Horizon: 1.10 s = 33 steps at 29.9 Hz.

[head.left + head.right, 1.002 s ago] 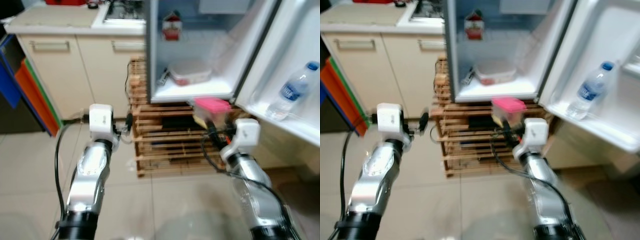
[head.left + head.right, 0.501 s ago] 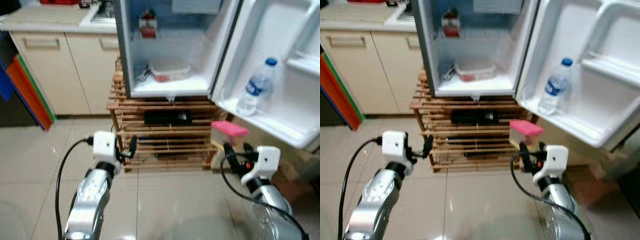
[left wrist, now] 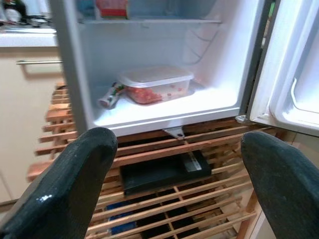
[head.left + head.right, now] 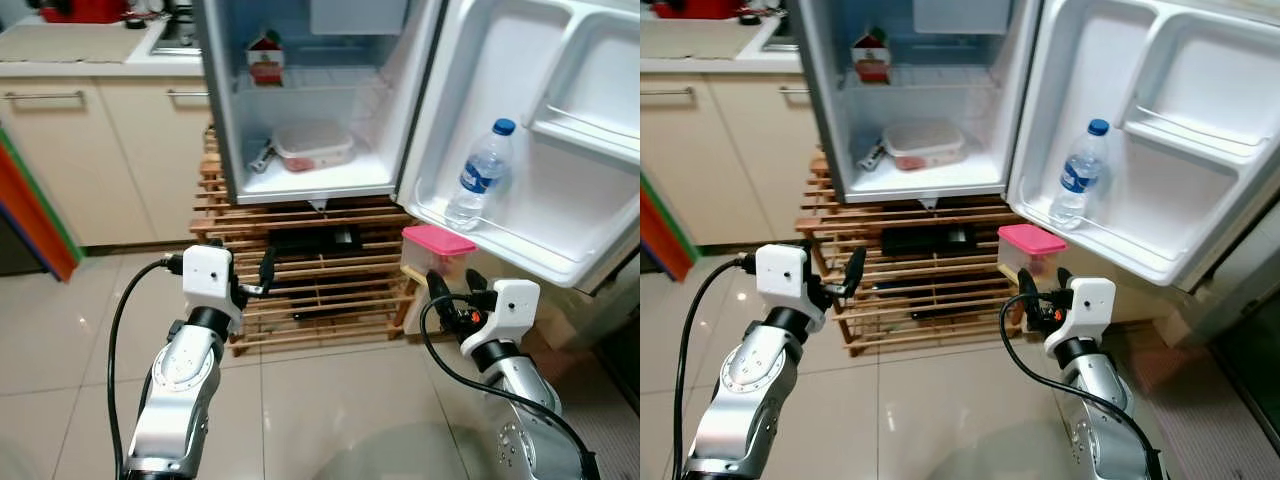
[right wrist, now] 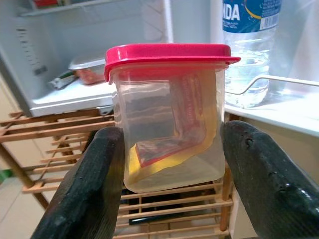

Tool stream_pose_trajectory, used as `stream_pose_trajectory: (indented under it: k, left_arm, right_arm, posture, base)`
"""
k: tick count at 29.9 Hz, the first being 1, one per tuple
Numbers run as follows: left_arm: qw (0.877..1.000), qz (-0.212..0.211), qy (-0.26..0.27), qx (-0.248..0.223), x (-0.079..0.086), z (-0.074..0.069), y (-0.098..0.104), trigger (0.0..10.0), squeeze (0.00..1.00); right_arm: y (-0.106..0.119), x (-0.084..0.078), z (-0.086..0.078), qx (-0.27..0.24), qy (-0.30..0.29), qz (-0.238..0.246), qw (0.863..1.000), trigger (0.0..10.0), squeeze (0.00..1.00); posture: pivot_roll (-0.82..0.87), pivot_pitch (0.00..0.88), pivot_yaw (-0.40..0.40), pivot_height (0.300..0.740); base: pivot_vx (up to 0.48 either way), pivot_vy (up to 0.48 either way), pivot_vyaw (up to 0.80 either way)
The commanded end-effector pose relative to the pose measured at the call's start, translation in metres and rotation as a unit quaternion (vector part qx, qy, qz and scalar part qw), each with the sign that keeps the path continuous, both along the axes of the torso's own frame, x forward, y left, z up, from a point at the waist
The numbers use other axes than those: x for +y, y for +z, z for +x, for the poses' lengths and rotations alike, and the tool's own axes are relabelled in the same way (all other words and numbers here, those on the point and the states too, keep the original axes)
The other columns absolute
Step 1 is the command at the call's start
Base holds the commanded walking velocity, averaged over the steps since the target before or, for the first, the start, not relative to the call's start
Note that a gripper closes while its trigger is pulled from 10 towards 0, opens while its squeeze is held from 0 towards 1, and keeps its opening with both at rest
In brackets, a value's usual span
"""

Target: Restocking fridge

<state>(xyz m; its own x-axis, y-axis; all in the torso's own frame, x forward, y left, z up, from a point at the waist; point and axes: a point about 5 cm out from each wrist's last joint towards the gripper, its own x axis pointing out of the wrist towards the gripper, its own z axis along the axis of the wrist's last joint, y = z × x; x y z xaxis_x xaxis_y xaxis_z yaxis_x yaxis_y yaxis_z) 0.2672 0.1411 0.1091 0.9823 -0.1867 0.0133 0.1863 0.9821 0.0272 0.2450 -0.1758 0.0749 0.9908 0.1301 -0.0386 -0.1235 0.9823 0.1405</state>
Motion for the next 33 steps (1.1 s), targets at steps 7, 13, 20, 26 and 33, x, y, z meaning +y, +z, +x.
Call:
stream_pose_trajectory:
  k: [7, 13, 20, 26, 33]
  left_arm:
    - [1.000, 0.022, -0.006, 0.005, 0.000, 0.013, 0.004, 10.0, 0.00]
    - [1.000, 0.014, -0.002, 0.007, 0.001, 0.015, 0.006, 10.0, 0.00]
    - [1.000, 0.026, -0.012, 0.008, -0.002, 0.018, 0.006, 10.0, 0.00]
    - [0.999, 0.029, -0.010, 0.009, -0.004, 0.019, 0.005, 10.0, 0.00]
    - [1.000, 0.025, -0.007, 0.014, -0.003, 0.022, 0.004, 10.0, 0.00]
  right_arm:
    - [0.011, 0.004, 0.008, -0.025, 0.007, -0.003, 1.000, 0.0, 0.00]
    - [0.011, 0.004, 0.011, -0.025, 0.007, -0.002, 1.000, 0.0, 0.00]
    - [0.012, 0.008, 0.015, -0.027, 0.019, -0.007, 0.999, 0.0, 0.00]
    - [0.015, 0.013, 0.016, -0.035, 0.031, -0.010, 0.999, 0.0, 0.00]
    - [0.024, 0.022, 0.016, -0.044, 0.053, -0.003, 0.998, 0.0, 0.00]
  posture:
    - [-0.05, 0.000, -0.007, 0.740]
    - [-0.04, 0.000, -0.004, 0.740]
    - [-0.04, 0.000, -0.007, 0.740]
    - [-0.05, 0.000, -0.007, 0.740]
    - [-0.05, 0.000, -0.005, 0.740]
  base:
    - [0.480, 0.000, 0.00]
    - [0.480, 0.000, 0.00]
    - [0.480, 0.000, 0.00]
    - [0.386, 0.000, 0.00]
    - [0.000, 0.000, 0.00]
